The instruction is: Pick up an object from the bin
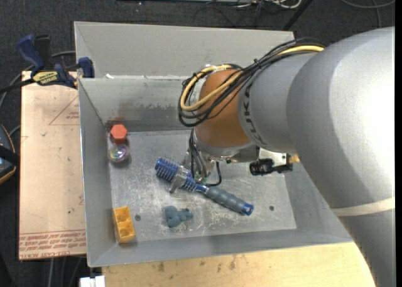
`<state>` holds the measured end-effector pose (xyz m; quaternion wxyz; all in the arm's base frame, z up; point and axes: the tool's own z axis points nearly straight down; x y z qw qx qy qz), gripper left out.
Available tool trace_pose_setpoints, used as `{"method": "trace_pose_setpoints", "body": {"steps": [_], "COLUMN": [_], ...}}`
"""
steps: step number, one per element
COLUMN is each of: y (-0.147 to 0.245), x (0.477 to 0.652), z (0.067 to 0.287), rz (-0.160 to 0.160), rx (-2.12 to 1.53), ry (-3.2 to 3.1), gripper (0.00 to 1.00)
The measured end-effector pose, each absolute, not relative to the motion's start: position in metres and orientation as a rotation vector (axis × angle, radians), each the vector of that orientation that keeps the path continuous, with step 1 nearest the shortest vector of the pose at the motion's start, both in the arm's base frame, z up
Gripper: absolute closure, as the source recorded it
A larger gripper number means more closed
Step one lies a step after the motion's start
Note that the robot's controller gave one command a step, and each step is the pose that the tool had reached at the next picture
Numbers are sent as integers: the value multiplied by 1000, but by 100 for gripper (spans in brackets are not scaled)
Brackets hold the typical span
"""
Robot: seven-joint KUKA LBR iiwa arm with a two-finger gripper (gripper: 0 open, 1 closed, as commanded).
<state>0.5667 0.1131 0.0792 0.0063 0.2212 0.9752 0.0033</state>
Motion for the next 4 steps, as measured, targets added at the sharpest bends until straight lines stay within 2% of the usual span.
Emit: {"method": "trace_pose_setpoints", "body": {"steps": [1, 3, 4], "y": [114, 114, 114], "x": [567, 567, 568], "z": [117, 117, 193], "rz": [5, 0, 6], "rx": [691, 687, 681], "ry": [3062, 3066, 3060], "gripper": [100, 100, 100]}}
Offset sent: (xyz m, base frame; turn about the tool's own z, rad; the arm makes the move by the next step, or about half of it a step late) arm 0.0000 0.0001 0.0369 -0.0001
